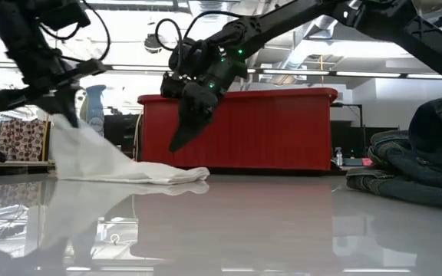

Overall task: Fold Laundry from Bin
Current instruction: Fold the white boxer from the red laundry bin

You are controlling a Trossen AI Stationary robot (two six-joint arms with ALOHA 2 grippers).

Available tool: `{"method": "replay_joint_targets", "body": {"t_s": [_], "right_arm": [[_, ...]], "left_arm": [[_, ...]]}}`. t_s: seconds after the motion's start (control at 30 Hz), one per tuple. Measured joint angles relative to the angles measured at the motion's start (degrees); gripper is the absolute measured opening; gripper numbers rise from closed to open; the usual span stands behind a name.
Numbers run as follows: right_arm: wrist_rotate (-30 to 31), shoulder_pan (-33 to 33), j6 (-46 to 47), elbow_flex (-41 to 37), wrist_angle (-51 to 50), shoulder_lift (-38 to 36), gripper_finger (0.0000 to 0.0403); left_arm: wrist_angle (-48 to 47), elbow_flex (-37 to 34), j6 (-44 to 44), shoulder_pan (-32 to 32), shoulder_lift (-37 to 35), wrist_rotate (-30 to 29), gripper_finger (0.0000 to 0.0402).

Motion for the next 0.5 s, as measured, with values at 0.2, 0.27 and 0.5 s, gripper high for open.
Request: {"method": "replay_joint_targets", "body": {"t_s": [0.2,0.27,0.5], "right_arm": [[-0.02,0.04,0.90,-0.12,1.35,0.00,0.0015],[0.00,0.01,0.92,-0.12,2.17,0.00,0.0015],[-0.07,0.05,0.95,-0.12,2.70,0.00,0.0015]], "left_arm": [[-8.02,0.09,0.14,3.36,-6.69,-0.88,0.0000],[-8.41,0.20,0.84,4.32,-8.80,-0.32,0.0000],[-8.74,1.20,2.42,6.46,-11.42,4.15,0.0000]]}}
